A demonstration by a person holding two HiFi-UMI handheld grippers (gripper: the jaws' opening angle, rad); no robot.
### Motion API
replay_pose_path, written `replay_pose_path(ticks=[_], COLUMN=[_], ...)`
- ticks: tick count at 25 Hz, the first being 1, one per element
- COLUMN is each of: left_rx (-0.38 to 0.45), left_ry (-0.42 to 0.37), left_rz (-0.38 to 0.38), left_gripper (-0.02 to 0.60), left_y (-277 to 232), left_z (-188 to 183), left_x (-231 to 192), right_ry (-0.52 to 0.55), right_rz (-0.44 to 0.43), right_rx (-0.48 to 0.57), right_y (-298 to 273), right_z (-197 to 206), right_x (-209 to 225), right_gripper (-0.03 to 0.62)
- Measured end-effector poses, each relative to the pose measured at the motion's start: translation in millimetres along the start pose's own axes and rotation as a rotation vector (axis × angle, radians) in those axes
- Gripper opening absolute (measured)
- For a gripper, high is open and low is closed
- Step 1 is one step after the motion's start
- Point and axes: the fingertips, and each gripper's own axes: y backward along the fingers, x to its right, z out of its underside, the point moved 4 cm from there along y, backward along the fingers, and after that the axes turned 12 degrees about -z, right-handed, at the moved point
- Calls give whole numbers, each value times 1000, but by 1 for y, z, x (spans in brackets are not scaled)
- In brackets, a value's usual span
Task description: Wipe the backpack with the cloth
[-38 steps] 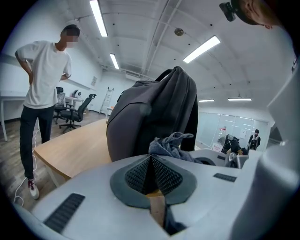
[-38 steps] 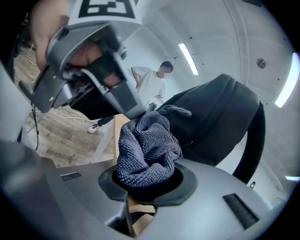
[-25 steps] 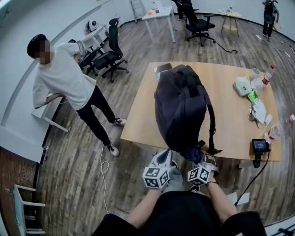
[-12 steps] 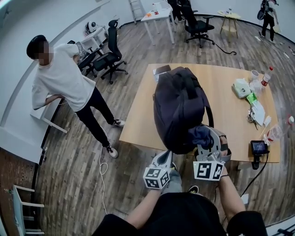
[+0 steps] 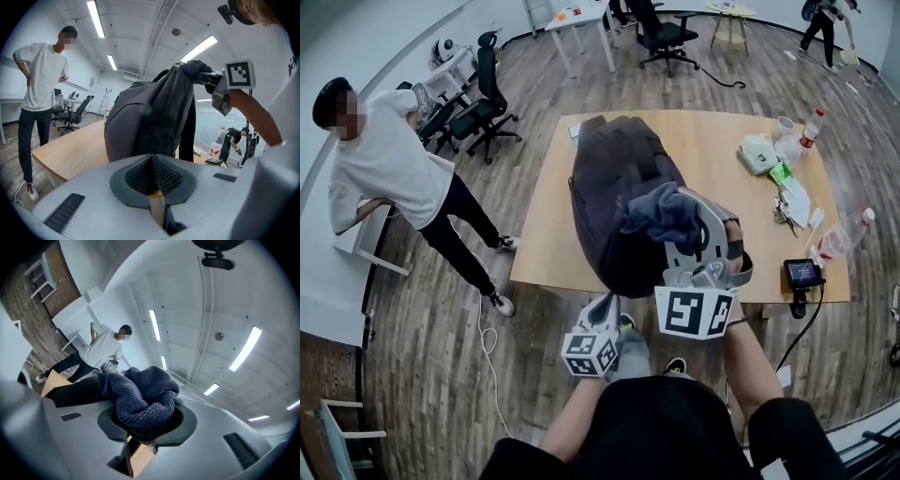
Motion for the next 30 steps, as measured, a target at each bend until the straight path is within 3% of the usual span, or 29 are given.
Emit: replay_pose_path(ticks=[4,7,12,16,18,24,27,30], left_rx=[-5,-14,-57,-83,-107,-149,-151,-140], left_ry=[8,19,27,32,24,10,21,25], left_rz=[8,-3,-18,-44,-46,-66,-73,-71], left_gripper=[16,17,17,15,17,15,17,16], left_y=[-2,-1,-3,-6,-9,-14,-12,-8], left_z=[2,4,24,35,43,62,66,62], left_x=[8,5,-3,-9,-9,-14,-14,-17], right_ry=[65,45,29,68,129,115,81,-120], right_rz=[-133,-98,-184,-379,-425,-529,-531,-425], right_rx=[49,69,26,-101,-144,-155,-194,-347], right_y=[-22,-19,7,5,10,20,35,54], right_z=[-32,-29,10,67,95,125,147,196], right_x=[-51,-71,-129,-211,-244,-281,-283,-256], right_gripper=[104,99,98,100,100,100,100,100])
